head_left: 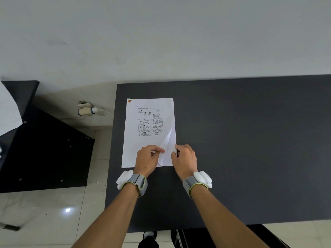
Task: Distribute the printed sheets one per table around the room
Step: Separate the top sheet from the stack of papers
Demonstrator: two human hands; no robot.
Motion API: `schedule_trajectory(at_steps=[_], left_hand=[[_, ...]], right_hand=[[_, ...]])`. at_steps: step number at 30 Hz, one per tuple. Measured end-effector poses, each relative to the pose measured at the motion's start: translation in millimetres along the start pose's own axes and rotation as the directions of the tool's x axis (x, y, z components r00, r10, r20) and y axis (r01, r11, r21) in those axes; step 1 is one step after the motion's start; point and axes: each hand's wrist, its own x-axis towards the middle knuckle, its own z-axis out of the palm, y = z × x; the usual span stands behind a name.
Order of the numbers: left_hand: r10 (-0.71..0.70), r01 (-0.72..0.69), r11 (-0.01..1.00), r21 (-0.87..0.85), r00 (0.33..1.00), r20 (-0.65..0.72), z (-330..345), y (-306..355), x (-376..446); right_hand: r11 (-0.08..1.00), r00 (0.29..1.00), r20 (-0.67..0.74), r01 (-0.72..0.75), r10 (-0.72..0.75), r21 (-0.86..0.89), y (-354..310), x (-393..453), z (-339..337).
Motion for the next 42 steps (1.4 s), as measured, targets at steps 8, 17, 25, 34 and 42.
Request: schedule_trajectory(at_steps=[8, 17, 25, 34, 42], left_hand=[[-0.087, 0.088, 0.995, -0.054, 0.996, 0.015, -3, 5, -1], [-0.134, 0.133, 0.988, -0.073, 0.991, 0.000, -5, -5, 3], [-0.176, 0.173, 0.980, -0.097, 0.984, -0.023, -2, -10, 4], [-0.174, 0.172, 0.980, -0.095, 0.985, -0.015, -1, -12, 4], [-0.105, 0.105, 0.988, -0.109, 0.994, 0.006, -5, -8, 0]], right_hand=[[0.842, 0.988, 0.121, -0.142, 0.092, 0.520, -6, -1, -2], [0.877, 0.977, 0.135, -0.209, 0.166, 0.432, -1, 3, -3], [0.994, 0.990, 0.093, -0.103, 0.106, -0.044, -3, -2, -5], [0.990, 0.997, 0.080, 0.004, 0.008, -0.140, -7, -12, -6], [0.918, 0.994, 0.069, -0.104, 0.084, 0.382, -11, -11, -3]])
